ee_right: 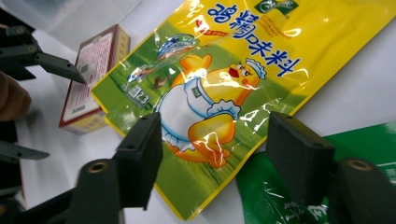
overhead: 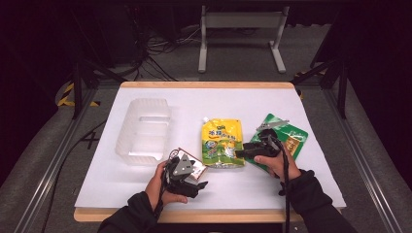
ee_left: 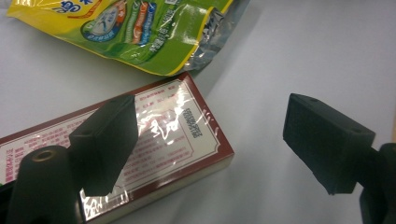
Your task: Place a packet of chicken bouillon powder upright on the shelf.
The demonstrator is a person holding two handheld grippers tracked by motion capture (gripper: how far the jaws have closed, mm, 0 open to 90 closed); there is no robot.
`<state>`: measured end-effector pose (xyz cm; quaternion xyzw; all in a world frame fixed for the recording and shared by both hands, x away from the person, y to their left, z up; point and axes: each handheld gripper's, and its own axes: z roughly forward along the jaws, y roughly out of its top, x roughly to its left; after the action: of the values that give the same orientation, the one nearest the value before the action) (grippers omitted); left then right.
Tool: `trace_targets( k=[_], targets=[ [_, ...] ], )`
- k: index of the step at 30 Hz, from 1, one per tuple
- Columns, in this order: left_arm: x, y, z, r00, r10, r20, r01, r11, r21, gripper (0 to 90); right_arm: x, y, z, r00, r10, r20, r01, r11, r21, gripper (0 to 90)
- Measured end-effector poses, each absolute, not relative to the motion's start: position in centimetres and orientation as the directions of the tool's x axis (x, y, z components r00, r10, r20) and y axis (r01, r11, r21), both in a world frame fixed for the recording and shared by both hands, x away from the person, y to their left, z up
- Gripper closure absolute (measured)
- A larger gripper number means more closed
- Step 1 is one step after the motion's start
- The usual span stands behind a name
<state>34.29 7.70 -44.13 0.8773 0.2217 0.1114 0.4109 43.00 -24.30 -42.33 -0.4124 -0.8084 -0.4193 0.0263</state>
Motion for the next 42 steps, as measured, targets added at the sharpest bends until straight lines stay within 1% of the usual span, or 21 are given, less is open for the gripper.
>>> trace_targets(
  k=[1,3,4,6,11,12,13,17,18,19,20,21,22,23,25,27,31,33,35,39,42],
  targets=[
    [34.4,7.6,-44.1,0.873,0.487,0.013,0.302,-0.563,0.77,17.5,43.3,-24.2,-42.5,-0.643,0.652,0.402,0.705,0.298,0.644,28.7],
    [34.7,7.4,-44.2,0.872,0.49,0.014,0.304,-0.563,0.769,16.7,43.8,-24.0,-42.9,-0.636,0.639,0.432,0.723,0.298,0.623,25.0],
    [34.9,7.2,-44.2,0.87,0.492,0.017,0.303,-0.563,0.769,16.6,44.0,-23.8,-43.0,-0.633,0.642,0.432,0.727,0.302,0.617,21.5],
    [35.0,7.1,-44.2,0.867,0.498,0.018,0.306,-0.56,0.77,15.3,44.4,-23.5,-43.3,-0.627,0.653,0.424,0.731,0.306,0.61,18.7],
    [36.1,6.2,-44.2,0.863,0.505,-0.023,0.334,-0.536,0.776,14.5,45.1,-23.8,-43.6,-0.609,0.65,0.454,0.748,0.28,0.602,17.6],
    [36.6,6.0,-44.0,0.855,0.516,-0.05,0.358,-0.52,0.776,14.4,45.2,-23.7,-43.7,-0.607,0.645,0.463,0.751,0.275,0.601,17.2],
    [36.6,6.0,-44.0,0.855,0.516,-0.05,0.358,-0.52,0.776,13.8,45.2,-23.7,-43.7,-0.607,0.645,0.463,0.751,0.275,0.601,17.2],
    [38.0,5.8,-44.3,0.819,0.555,-0.148,0.454,-0.468,0.758,12.7,45.7,-23.5,-43.9,-0.589,0.608,0.533,0.776,0.241,0.582,16.1],
    [38.0,5.8,-44.3,0.819,0.555,-0.148,0.454,-0.468,0.758,12.2,45.8,-23.4,-44.0,-0.592,0.597,0.541,0.776,0.24,0.584,16.2],
    [38.6,5.7,-44.5,0.808,0.556,-0.197,0.489,-0.444,0.751,11.9,45.8,-23.3,-44.1,-0.598,0.595,0.537,0.772,0.247,0.586,18.3],
    [38.6,5.7,-44.5,0.808,0.556,-0.197,0.489,-0.444,0.751,11.9,45.7,-23.2,-44.0,-0.601,0.6,0.528,0.769,0.254,0.587,22.5],
    [38.9,5.7,-44.5,0.804,0.549,-0.231,0.509,-0.431,0.745,11.9,45.7,-23.2,-44.0,-0.601,0.6,0.528,0.769,0.254,0.587,22.5],
    [39.2,5.6,-44.5,0.795,0.556,-0.242,0.524,-0.43,0.735,11.2,45.7,-23.3,-44.0,-0.602,0.604,0.522,0.767,0.255,0.589,25.8],
    [39.4,5.5,-44.5,0.788,0.564,-0.245,0.534,-0.428,0.729,10.7,45.8,-23.3,-44.1,-0.596,0.6,0.533,0.771,0.244,0.588,31.8],
    [39.7,5.6,-44.6,0.772,0.572,-0.276,0.559,-0.405,0.723,10.5,45.8,-23.4,-44.2,-0.603,0.602,0.523,0.766,0.254,0.591,39.6],
    [40.0,5.7,-44.6,0.764,0.579,-0.284,0.569,-0.399,0.718,10.9,45.8,-23.7,-44.4,-0.598,0.593,0.54,0.773,0.247,0.584,46.2],
    [40.0,5.5,-44.8,0.767,0.574,-0.285,0.571,-0.409,0.712,11.2,45.7,-23.8,-44.5,-0.611,0.583,0.536,0.766,0.262,0.588,60.0],
    [40.1,5.4,-44.8,0.77,0.572,-0.282,0.57,-0.418,0.708,10.3,45.7,-23.7,-44.5,-0.628,0.577,0.523,0.752,0.276,0.599,64.7],
    [40.3,5.4,-44.8,0.764,0.571,-0.301,0.582,-0.408,0.704,10.5,45.5,-23.5,-44.4,-0.638,0.575,0.512,0.743,0.288,0.603,68.4],
    [40.5,5.5,-44.6,0.77,0.552,-0.32,0.582,-0.402,0.707,12.5,45.3,-23.5,-44.3,-0.66,0.573,0.485,0.716,0.287,0.636,74.5],
    [40.5,5.6,-44.3,0.779,0.542,-0.314,0.569,-0.401,0.718,14.0,44.9,-23.5,-43.8,-0.684,0.569,0.457,0.686,0.289,0.667,77.9]
  ],
)
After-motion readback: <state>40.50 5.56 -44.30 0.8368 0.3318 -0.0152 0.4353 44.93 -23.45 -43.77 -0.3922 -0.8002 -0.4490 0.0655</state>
